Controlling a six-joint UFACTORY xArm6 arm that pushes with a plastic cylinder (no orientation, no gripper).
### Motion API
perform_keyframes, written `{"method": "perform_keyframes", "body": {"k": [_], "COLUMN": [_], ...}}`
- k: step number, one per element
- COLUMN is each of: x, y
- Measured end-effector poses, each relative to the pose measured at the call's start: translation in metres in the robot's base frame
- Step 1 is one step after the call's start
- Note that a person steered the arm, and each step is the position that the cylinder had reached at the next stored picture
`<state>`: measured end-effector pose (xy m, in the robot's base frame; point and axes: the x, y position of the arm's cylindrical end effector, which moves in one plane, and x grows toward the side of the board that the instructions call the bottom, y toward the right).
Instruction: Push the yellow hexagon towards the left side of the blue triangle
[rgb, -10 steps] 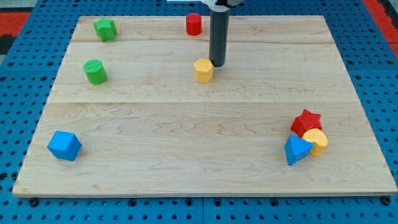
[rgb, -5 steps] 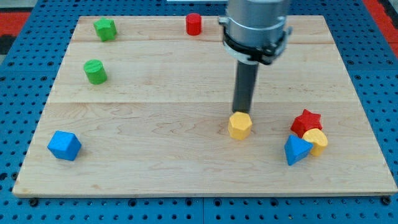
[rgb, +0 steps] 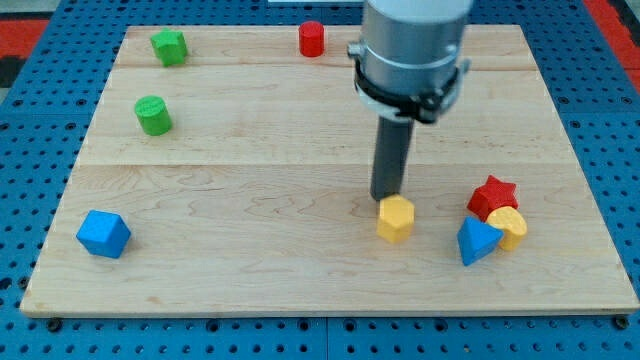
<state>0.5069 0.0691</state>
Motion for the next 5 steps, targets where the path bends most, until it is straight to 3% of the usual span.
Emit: {"method": "perform_keyframes", "body": {"k": [2,4,5], "x": [0.052,0.056,0.06], "y": [-0.068,0.067,0.001]}}
